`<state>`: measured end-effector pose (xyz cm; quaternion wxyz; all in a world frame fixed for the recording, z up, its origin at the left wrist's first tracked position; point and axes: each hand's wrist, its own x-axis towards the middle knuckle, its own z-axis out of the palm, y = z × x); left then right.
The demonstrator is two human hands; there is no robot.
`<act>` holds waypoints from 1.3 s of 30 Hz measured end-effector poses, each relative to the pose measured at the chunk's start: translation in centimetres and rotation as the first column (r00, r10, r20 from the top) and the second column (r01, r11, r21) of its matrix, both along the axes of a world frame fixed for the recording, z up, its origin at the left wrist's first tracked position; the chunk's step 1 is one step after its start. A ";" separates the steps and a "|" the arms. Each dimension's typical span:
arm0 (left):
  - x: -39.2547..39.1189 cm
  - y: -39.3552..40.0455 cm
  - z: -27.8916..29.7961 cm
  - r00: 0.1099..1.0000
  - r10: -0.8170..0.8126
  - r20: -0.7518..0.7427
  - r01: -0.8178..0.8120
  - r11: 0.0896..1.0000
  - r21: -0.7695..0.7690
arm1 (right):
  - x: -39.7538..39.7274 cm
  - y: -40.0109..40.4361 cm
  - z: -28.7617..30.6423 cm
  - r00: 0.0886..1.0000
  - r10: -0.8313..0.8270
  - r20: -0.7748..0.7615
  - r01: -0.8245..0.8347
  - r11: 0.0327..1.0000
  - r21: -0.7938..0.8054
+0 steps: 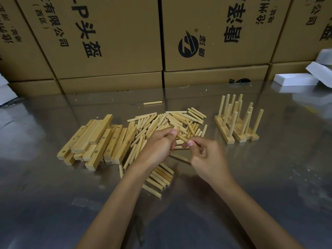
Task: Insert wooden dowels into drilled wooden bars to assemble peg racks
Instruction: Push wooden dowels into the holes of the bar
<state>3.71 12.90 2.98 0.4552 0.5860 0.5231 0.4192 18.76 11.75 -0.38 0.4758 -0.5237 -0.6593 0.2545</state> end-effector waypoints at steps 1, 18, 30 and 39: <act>0.1 0.0 0.0 1.000 0.005 -0.022 -0.005 1.000 0.014 | -0.1 0.1 -0.1 0.999 0.010 -0.049 -0.011 1.000 -0.020; -1.9 0.2 0.7 0.994 0.087 0.060 -0.085 0.996 -0.032 | 2.8 1.1 2.8 0.844 0.156 -0.513 -0.307 0.925 -0.225; -4.9 1.4 -0.2 0.881 0.239 0.408 -0.129 0.951 -0.279 | 0.3 0.9 -0.7 0.961 0.104 0.256 -0.111 0.994 0.015; -3.1 1.5 -0.5 0.953 0.166 0.254 -0.099 0.962 -0.255 | -1.3 -0.8 0.6 0.956 0.205 0.209 -0.257 0.929 0.265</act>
